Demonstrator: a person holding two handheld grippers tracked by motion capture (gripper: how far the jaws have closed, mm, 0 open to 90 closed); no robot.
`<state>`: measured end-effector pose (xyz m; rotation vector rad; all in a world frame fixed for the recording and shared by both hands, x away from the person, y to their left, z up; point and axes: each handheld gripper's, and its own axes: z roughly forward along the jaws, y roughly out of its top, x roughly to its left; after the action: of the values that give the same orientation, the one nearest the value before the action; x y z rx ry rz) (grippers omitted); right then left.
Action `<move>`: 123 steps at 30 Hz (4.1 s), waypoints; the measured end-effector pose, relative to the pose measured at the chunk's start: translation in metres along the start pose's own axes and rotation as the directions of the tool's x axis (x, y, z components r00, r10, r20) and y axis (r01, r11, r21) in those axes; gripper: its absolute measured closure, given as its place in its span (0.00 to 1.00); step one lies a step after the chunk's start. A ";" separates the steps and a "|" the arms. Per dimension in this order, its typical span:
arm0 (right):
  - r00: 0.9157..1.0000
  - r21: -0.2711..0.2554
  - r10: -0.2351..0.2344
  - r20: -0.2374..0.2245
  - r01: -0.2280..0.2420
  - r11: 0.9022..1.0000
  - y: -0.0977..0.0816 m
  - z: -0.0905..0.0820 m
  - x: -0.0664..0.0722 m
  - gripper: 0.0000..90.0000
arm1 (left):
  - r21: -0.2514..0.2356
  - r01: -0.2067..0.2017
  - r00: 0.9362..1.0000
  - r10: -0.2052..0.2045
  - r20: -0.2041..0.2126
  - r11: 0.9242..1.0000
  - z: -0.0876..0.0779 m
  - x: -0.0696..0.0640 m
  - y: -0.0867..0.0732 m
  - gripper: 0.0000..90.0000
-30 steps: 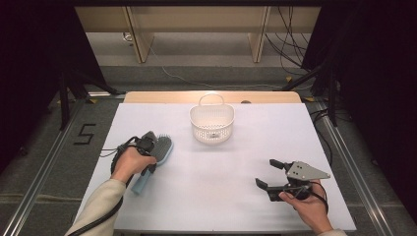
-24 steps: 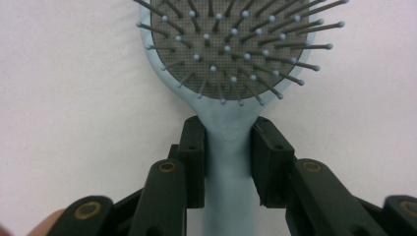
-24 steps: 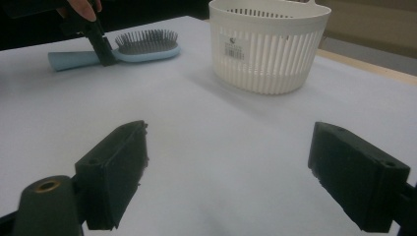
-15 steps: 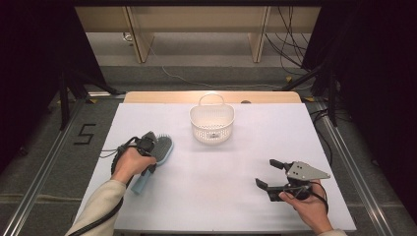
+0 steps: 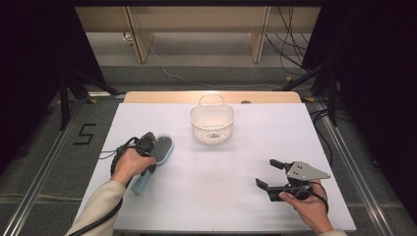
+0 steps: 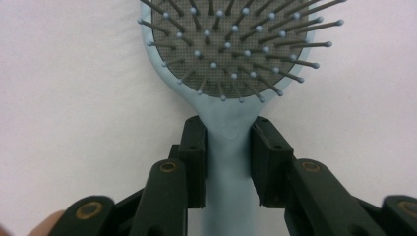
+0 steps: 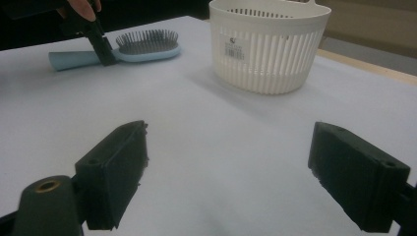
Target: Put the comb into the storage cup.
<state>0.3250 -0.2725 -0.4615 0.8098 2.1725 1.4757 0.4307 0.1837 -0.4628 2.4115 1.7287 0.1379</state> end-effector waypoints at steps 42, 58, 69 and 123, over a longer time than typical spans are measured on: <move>1.000 -0.002 0.005 0.003 -0.005 1.000 0.000 0.000 0.000 0.17 | -0.145 -0.011 1.000 0.014 0.020 0.989 -0.018 0.000 -0.006 0.78; 1.000 -0.004 0.010 0.002 -0.010 1.000 0.000 -0.001 0.000 0.17 | -0.197 0.000 0.999 0.008 0.039 0.980 -0.024 0.000 -0.007 0.78; 1.000 -0.003 0.016 0.005 -0.016 1.000 -0.001 0.000 -0.001 0.17 | -0.232 0.001 0.999 0.008 0.039 0.973 -0.028 0.000 -0.007 0.78; 1.000 -0.014 0.018 -0.002 -0.018 1.000 0.000 -0.001 -0.001 0.17 | -0.432 0.045 0.998 -0.023 0.055 0.901 -0.039 0.000 -0.007 0.78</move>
<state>0.3247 -0.2739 -0.4611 0.8253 2.1597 1.4991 0.4170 0.1895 -0.4259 2.0406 1.5211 0.4100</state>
